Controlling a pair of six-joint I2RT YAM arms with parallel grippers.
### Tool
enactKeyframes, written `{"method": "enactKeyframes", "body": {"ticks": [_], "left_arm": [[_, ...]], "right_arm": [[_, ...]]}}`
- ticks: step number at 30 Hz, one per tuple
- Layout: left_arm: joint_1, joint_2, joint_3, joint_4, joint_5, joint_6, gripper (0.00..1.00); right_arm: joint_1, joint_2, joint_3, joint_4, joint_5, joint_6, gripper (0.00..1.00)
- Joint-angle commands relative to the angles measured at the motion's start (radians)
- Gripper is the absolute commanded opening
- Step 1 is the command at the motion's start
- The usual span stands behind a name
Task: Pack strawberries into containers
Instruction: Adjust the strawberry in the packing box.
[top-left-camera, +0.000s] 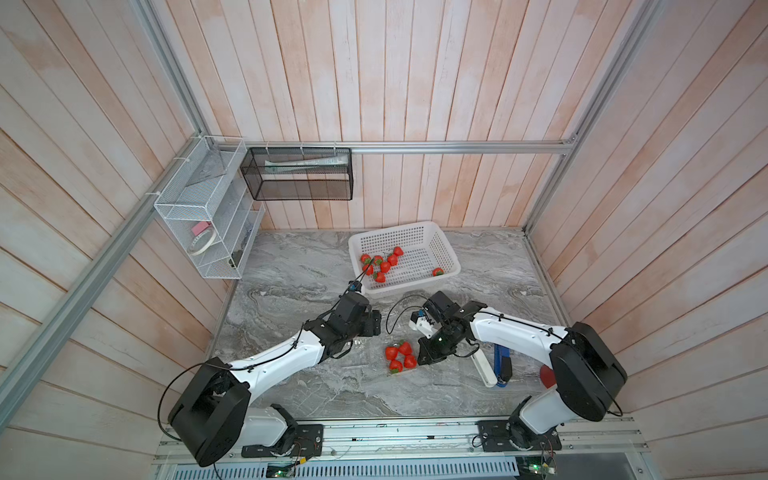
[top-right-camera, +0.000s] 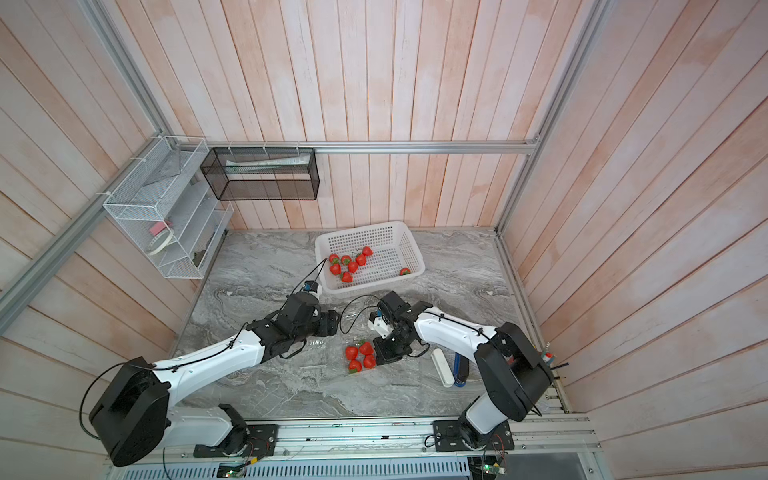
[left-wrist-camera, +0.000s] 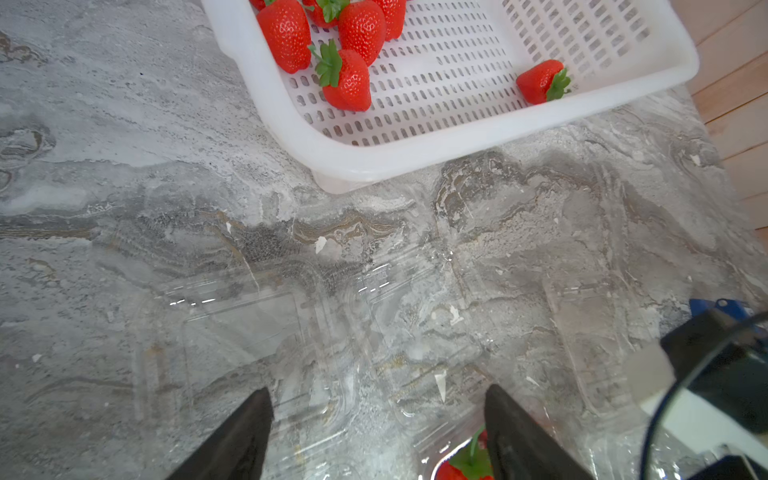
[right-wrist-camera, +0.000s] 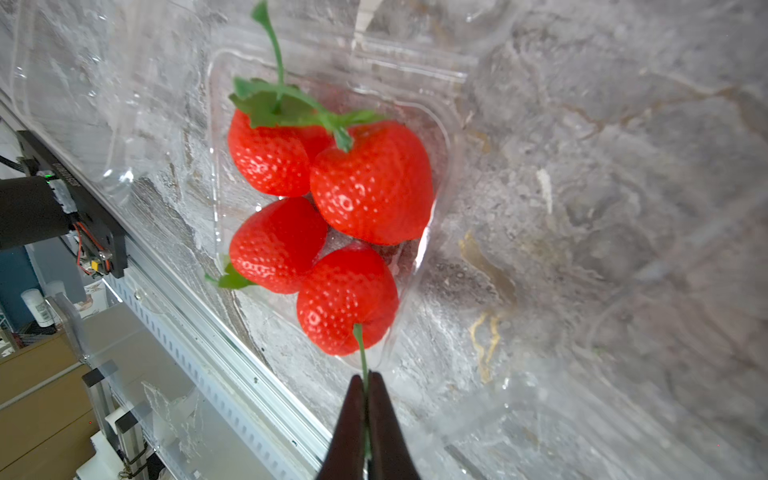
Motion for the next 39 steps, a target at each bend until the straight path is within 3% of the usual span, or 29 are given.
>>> {"method": "enactKeyframes", "body": {"ticks": [1,15,29,32,36,39], "left_arm": [[-0.005,0.012,0.025,0.001,-0.015,0.004,0.82],[-0.004,0.019,0.031,0.002,-0.017,0.011,0.82],[-0.004,0.029,0.03,0.01,-0.012,0.01,0.82],[-0.004,0.023,0.025,0.006,-0.017,0.01,0.82],[-0.004,0.017,0.015,0.009,-0.023,0.008,0.82],[-0.005,0.021,0.015,0.011,-0.022,0.008,0.83]], "right_arm": [[0.005,-0.002,0.045,-0.055,0.013,-0.021,0.06],[0.062,0.096,0.188,-0.19,0.08,-0.087,0.07],[0.148,0.164,0.32,-0.319,0.263,-0.094,0.07],[0.156,0.179,0.346,-0.322,0.259,-0.101,0.13],[0.156,0.178,0.381,-0.299,0.232,-0.102,0.28],[0.152,0.176,0.409,-0.253,0.162,-0.1,0.31]]}}
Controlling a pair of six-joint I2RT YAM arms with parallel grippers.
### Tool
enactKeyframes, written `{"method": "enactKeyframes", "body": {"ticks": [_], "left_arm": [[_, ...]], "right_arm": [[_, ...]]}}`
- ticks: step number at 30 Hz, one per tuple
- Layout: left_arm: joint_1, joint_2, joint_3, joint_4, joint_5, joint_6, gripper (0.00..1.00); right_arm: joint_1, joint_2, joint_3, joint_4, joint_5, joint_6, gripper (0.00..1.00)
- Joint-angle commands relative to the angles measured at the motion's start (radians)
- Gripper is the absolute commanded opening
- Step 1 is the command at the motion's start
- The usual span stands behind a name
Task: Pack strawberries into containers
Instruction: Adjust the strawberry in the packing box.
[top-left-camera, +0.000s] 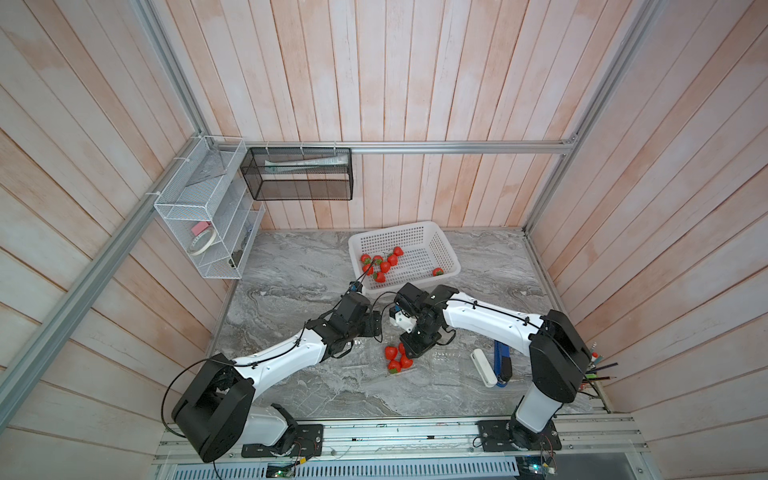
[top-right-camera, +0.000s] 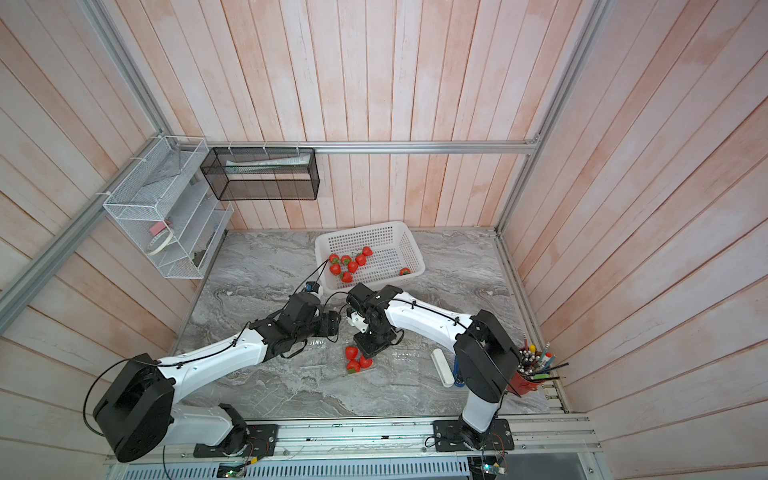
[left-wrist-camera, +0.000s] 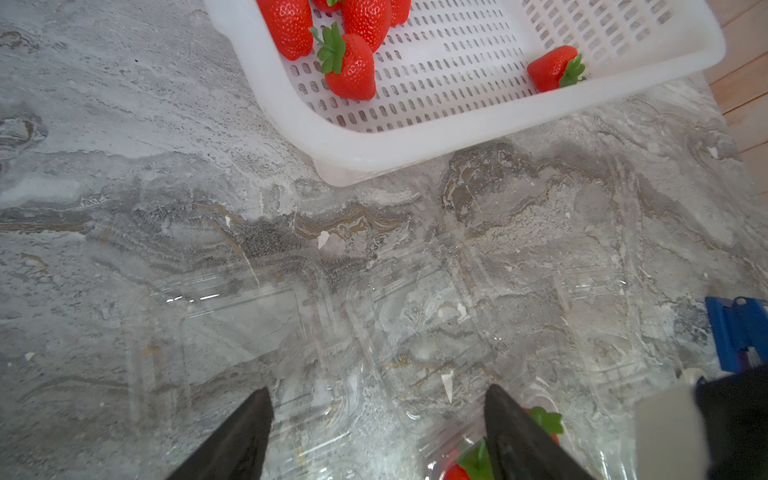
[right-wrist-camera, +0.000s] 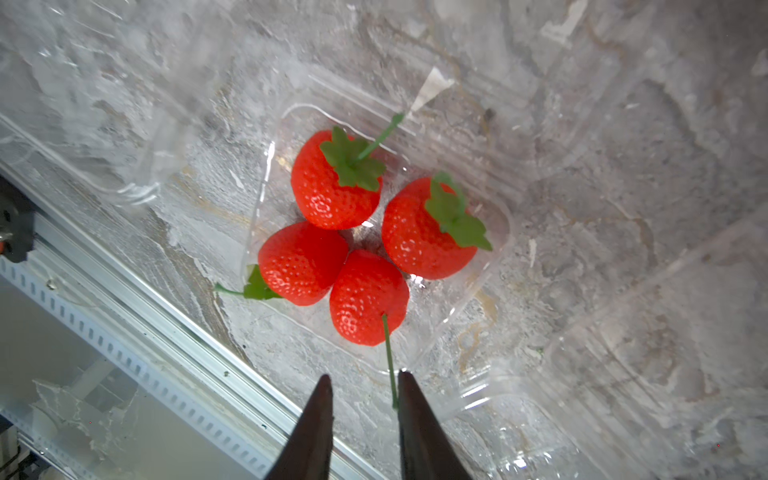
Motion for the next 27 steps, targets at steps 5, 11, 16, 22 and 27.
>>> {"method": "enactKeyframes", "body": {"ticks": [5,11,16,22,27], "left_arm": [[-0.004,-0.004,0.01,0.003,-0.027,0.01,0.83],[-0.003,-0.017,0.007,-0.006,-0.042,0.011,0.83],[-0.003,-0.029,0.007,-0.023,-0.055,0.008,0.83],[0.0,-0.019,0.014,-0.024,-0.065,0.011,0.83],[0.009,-0.007,0.021,-0.018,-0.053,0.0,0.83]], "right_arm": [[-0.097,-0.057,0.011,0.119,-0.202,0.009,0.35],[-0.322,-0.113,-0.096,0.248,-0.305,0.021,0.35],[-0.343,-0.11,-0.159,0.249,-0.334,0.013,0.1],[-0.263,-0.169,-0.245,0.185,-0.287,0.013,0.0],[-0.19,-0.185,-0.278,0.134,-0.218,0.032,0.0]]}}
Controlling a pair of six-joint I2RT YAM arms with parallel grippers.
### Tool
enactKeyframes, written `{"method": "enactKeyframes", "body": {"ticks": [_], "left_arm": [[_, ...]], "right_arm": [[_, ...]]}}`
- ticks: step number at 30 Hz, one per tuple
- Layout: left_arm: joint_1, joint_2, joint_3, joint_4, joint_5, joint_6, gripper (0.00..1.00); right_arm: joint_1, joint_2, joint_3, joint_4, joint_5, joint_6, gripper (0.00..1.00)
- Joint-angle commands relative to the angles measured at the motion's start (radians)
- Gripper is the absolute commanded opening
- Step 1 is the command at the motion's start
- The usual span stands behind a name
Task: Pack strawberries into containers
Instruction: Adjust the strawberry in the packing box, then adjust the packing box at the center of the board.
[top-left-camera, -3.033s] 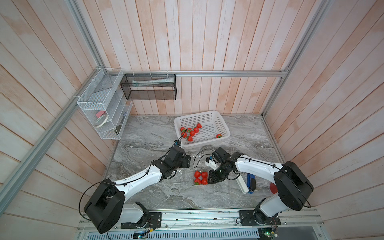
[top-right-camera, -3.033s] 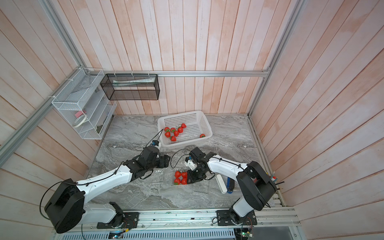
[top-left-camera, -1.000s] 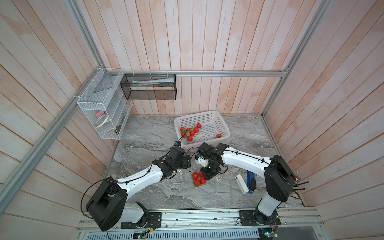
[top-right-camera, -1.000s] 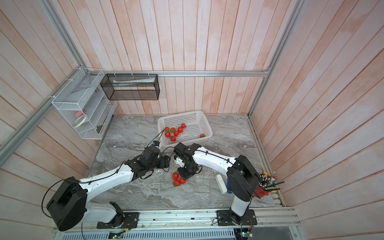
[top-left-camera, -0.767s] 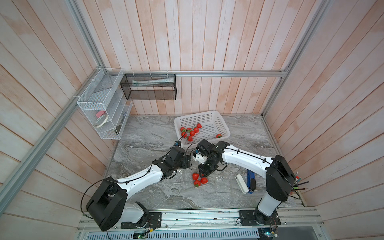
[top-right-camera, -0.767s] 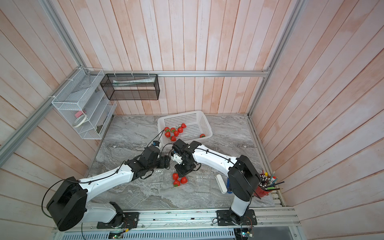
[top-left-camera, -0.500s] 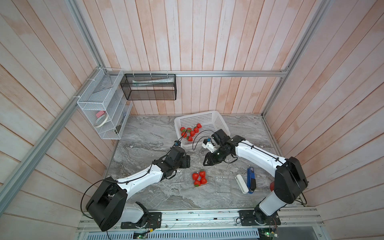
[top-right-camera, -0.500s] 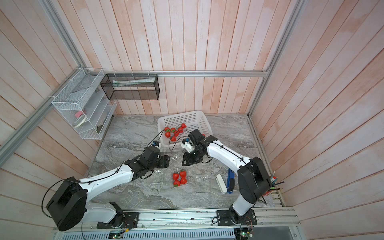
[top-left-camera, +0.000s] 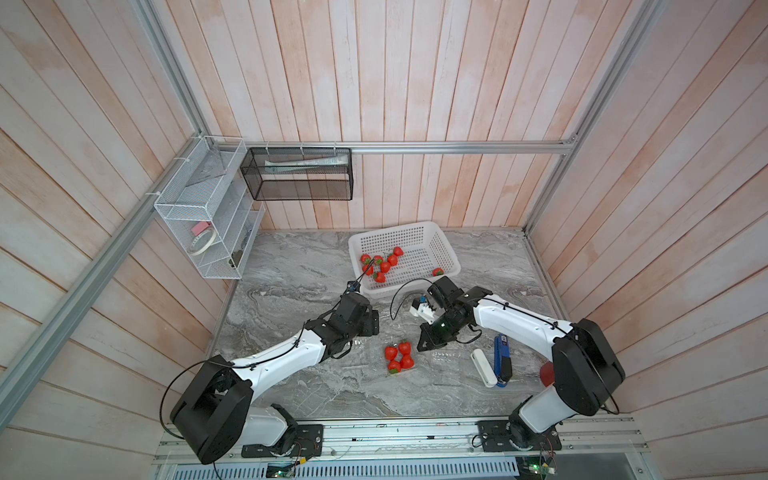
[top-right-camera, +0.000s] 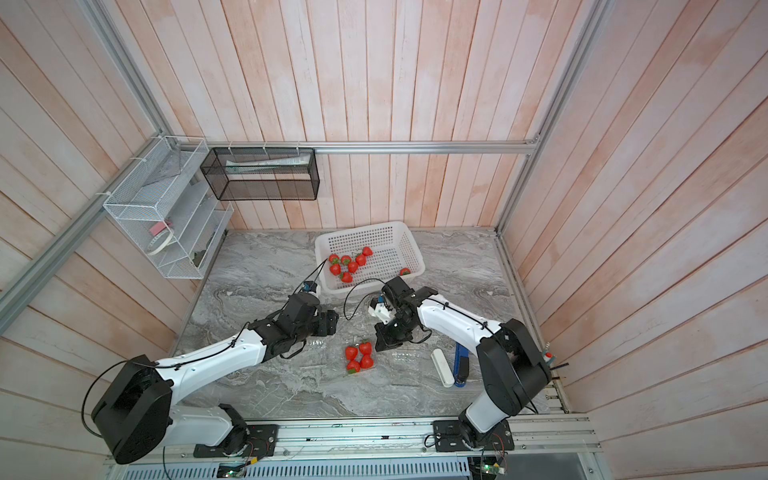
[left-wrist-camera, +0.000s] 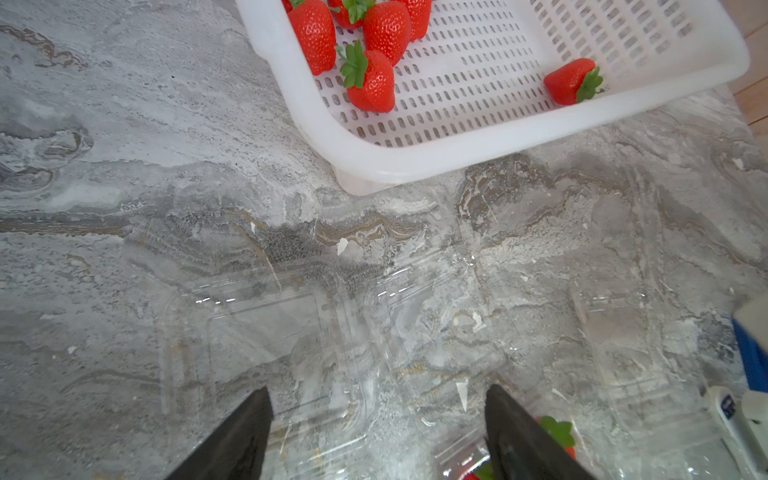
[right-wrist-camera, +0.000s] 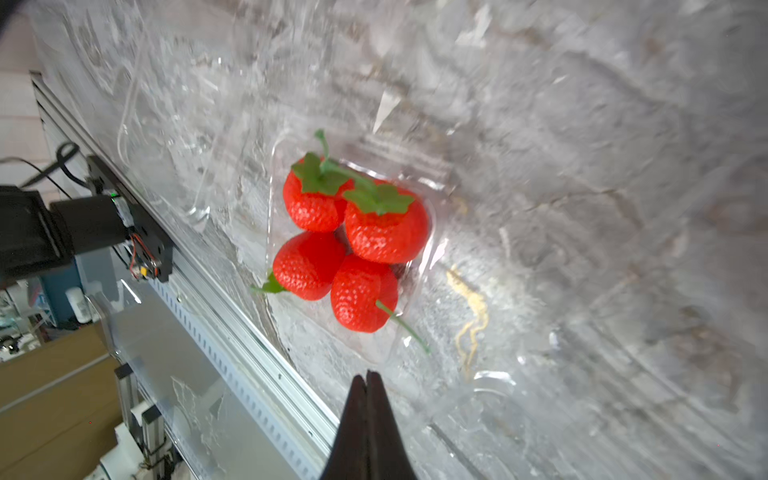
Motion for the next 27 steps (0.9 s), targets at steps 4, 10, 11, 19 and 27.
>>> {"method": "enactKeyframes", "body": {"ticks": [4,10,11,19,27], "left_arm": [[0.008,0.002,0.019,-0.003,0.002,-0.001,0.83],[0.01,-0.004,0.02,-0.008,0.001,-0.002,0.83],[0.01,-0.007,0.02,-0.011,-0.002,-0.003,0.83],[0.014,0.0,0.019,-0.012,-0.005,-0.001,0.83],[0.023,0.005,0.022,-0.012,0.005,0.004,0.83]], "right_arm": [[0.034,-0.019,-0.042,-0.063,0.059,0.014,0.0],[0.043,0.038,-0.038,-0.04,0.127,0.009,0.0],[0.042,0.047,-0.032,-0.039,0.133,0.006,0.0],[0.043,0.122,0.021,-0.018,0.143,-0.013,0.0],[0.042,0.166,0.097,-0.014,0.19,-0.019,0.0]]}}
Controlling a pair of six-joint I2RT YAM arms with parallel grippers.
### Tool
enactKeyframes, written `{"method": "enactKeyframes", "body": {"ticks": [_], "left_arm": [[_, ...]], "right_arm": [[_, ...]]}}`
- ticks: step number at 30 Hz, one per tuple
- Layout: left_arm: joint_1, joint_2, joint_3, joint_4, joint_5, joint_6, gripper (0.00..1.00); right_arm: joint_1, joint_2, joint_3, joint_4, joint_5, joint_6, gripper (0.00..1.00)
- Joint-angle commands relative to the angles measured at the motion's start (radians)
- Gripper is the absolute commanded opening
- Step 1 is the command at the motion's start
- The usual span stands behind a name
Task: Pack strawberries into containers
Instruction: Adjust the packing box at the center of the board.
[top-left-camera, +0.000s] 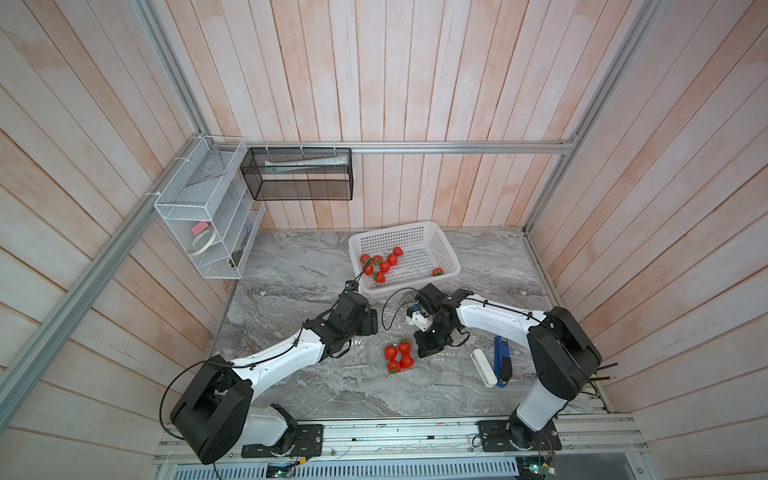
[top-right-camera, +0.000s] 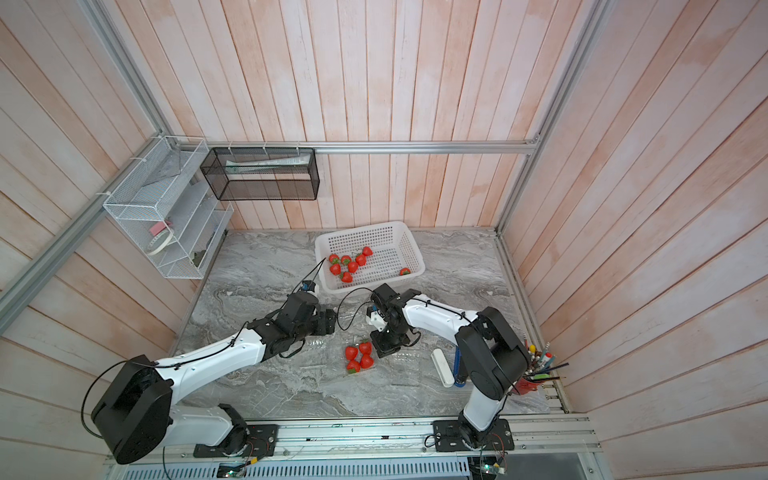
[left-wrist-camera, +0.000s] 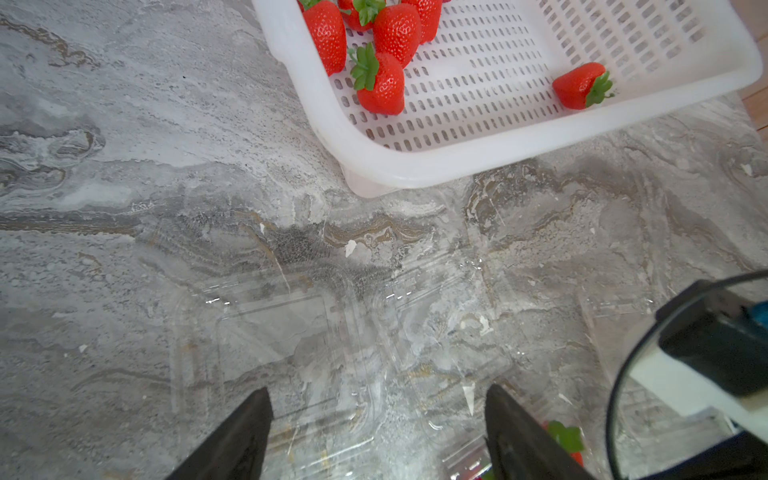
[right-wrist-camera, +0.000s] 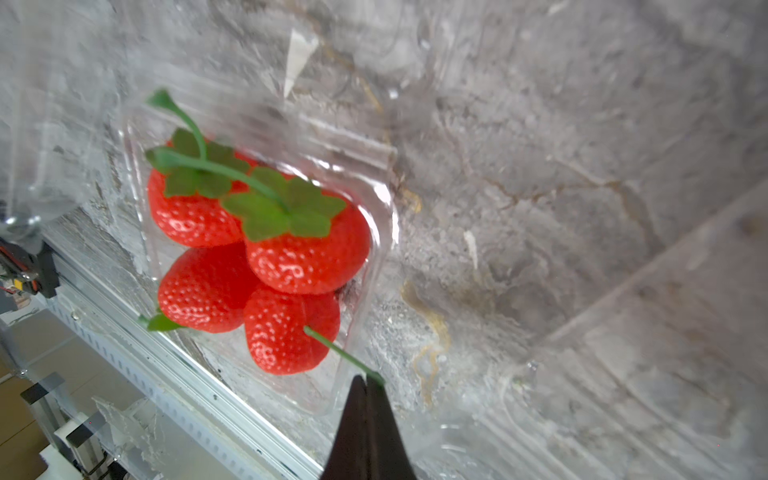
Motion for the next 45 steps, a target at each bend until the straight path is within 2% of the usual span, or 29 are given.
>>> {"method": "enactKeyframes", "body": {"ticks": [1,11,17,20,26,34,45], "left_arm": [[0.008,0.007,0.022,-0.009,0.007,0.005,0.83],[0.017,0.018,0.018,-0.003,0.012,0.007,0.83],[0.02,0.016,0.016,-0.001,0.017,0.008,0.83],[0.02,0.018,0.018,0.002,0.022,0.007,0.83],[0.02,0.008,0.013,0.0,0.02,0.007,0.83],[0.021,0.01,0.012,0.001,0.019,0.008,0.83],[0.029,-0.008,0.001,-0.009,0.011,0.012,0.83]], "right_arm": [[0.004,0.025,0.048,0.005,0.042,-0.011,0.0],[0.004,0.078,0.112,0.035,0.027,-0.009,0.0],[0.001,0.004,0.092,0.008,0.07,0.005,0.0],[0.004,-0.021,0.068,-0.003,0.046,0.017,0.0],[0.064,-0.028,0.045,-0.034,0.04,0.03,0.0],[0.084,0.005,0.018,-0.025,0.041,0.034,0.0],[0.085,0.112,0.127,0.006,0.034,-0.009,0.0]]}}
